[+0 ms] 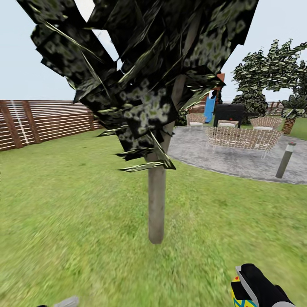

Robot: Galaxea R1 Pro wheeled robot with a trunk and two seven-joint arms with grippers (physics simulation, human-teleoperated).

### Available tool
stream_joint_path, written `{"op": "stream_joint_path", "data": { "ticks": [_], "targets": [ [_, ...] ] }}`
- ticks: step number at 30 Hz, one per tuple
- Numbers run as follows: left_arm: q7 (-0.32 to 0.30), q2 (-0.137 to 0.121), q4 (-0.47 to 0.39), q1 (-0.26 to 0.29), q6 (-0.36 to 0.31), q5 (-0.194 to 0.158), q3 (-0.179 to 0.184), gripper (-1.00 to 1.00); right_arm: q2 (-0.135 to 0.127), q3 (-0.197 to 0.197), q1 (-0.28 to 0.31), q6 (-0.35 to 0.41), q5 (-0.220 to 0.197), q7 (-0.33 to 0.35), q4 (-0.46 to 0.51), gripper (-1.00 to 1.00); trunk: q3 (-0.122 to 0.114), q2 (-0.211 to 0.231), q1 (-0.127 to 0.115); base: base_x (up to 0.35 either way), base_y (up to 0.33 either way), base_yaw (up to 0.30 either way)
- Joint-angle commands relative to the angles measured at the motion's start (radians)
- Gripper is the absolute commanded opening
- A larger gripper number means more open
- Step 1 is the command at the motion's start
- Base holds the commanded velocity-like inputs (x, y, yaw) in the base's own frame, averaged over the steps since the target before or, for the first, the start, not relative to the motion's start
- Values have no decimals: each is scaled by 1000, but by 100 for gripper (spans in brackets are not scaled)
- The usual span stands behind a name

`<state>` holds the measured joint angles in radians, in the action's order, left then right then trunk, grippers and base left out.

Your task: Take the three Easter eggs out of the wicker basket on the lawn in the garden, then place them on the lawn next to a single tree (choose any tree) so that all three eggs are next to the same tree and none are left in the basket.

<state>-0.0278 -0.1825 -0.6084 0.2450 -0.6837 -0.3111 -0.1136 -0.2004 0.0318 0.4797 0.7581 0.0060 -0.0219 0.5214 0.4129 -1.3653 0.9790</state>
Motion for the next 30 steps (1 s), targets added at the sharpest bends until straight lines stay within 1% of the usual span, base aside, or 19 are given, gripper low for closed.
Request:
{"op": "stream_joint_path", "data": {
  "ticks": [1,9,11,19,30],
  "targets": [
    [-3,0,-1,0,-4,0,-3,100,-1,3,0,6,0,-2,2,-100,1,-1,0,0,331,0],
    [-3,0,-1,0,-7,0,-3,100,-1,3,0,4,0,-2,2,-100,1,-1,0,0,331,-1],
    [-3,0,-1,0,-5,0,-3,100,1,3,0,2,0,-1,2,-100,0,-1,0,0,331,-129],
    [-3,1,-1,0,-4,0,-3,100,11,4,0,1,0,-1,2,-100,-9,-1,0,0,331,-227],
    [-3,6,-1,0,-2,0,-3,100,12,4,0,1,0,-1,2,-100,-21,-1,0,0,330,-236]
  ]
}}
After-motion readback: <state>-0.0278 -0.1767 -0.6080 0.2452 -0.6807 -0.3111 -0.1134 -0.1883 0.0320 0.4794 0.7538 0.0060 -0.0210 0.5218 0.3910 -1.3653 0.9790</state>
